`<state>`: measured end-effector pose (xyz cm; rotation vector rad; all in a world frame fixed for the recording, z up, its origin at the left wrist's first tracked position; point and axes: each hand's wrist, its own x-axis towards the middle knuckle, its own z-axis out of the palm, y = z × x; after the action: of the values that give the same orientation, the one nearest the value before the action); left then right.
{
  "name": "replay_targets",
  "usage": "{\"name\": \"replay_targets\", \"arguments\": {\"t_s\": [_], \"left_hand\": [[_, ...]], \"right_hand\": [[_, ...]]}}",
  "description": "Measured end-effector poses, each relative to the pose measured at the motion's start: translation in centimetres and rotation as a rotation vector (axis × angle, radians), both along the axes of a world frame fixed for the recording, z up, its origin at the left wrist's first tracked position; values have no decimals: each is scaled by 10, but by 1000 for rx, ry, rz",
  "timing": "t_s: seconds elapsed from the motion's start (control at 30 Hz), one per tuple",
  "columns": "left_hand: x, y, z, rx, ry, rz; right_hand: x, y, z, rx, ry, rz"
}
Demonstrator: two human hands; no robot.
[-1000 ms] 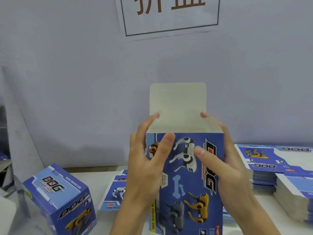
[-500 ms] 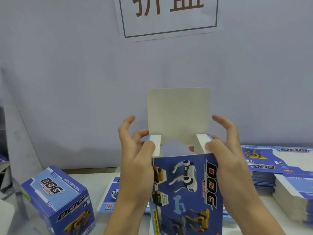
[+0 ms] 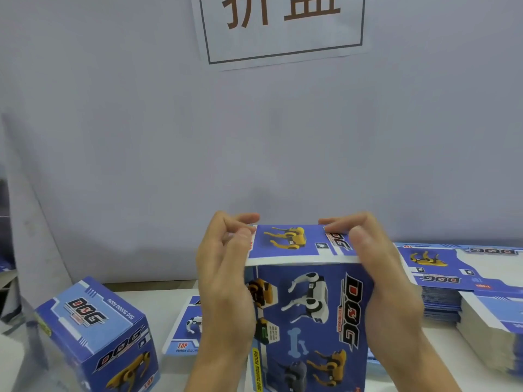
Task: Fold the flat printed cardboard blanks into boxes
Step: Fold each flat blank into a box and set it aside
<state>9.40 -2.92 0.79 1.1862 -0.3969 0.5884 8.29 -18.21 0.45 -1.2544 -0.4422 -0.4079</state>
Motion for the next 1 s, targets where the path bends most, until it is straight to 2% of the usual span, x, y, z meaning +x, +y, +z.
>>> {"name": "replay_targets", "arguments": {"t_s": [0.13, 0.33, 0.47, 0.6, 1.0], "left_hand": [[4, 6, -4, 168, 1, -37], [1, 4, 0, 238, 24, -71], [-5, 12, 5, 344, 57, -153], [-8, 20, 10, 456, 0, -150], [-2, 19, 8, 475, -100, 15]], "right_hand": [[3, -3, -5, -103, -17, 28], [8, -7, 4, -61, 78, 78], [8, -8, 9, -124, 34, 139], [-1, -15, -5, -115, 12, 175], [2, -10, -5, -70, -68, 21]]}}
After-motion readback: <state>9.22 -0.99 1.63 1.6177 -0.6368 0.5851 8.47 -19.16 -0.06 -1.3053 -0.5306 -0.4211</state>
